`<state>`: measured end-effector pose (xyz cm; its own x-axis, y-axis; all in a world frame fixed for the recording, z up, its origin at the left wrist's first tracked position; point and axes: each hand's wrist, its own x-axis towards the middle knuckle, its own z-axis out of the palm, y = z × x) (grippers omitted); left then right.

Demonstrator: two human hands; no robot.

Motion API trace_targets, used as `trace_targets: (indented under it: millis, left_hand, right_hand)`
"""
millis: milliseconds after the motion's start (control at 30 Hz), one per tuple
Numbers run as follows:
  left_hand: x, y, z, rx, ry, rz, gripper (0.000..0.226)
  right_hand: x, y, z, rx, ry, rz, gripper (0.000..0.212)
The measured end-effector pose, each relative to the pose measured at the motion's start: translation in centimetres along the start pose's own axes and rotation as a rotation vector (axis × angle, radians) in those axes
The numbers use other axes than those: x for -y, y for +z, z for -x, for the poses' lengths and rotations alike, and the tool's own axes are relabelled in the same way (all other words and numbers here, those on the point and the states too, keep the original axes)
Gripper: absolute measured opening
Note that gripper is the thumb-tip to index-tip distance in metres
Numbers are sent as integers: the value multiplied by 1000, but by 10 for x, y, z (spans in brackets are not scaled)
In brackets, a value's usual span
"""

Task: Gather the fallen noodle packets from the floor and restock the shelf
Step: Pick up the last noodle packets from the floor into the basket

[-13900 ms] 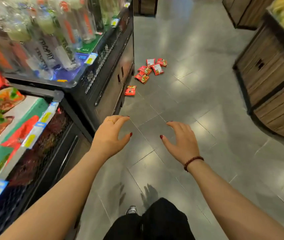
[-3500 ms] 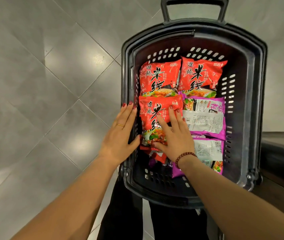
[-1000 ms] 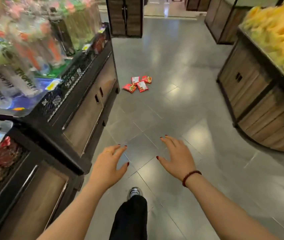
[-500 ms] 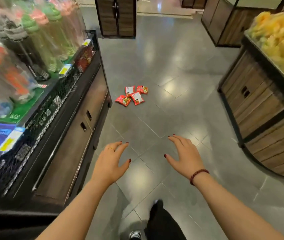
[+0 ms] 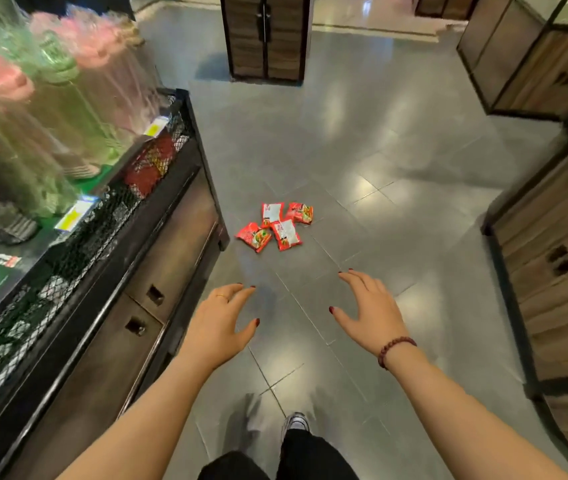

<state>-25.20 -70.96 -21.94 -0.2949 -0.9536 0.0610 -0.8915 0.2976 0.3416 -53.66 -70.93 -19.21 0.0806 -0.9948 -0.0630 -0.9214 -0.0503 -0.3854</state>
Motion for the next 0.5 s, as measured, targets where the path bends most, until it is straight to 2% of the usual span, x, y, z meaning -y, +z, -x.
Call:
trace_targets:
  millis: [200,500]
  left_hand:
    - [14,9,-104,33,-41,13,60]
    - [92,40,-302,69,-134,70,60]
  right_hand:
    - [-28,-6,-110,37,-2,-24,62]
    - [-58,10,-324,126,-33,-32,64]
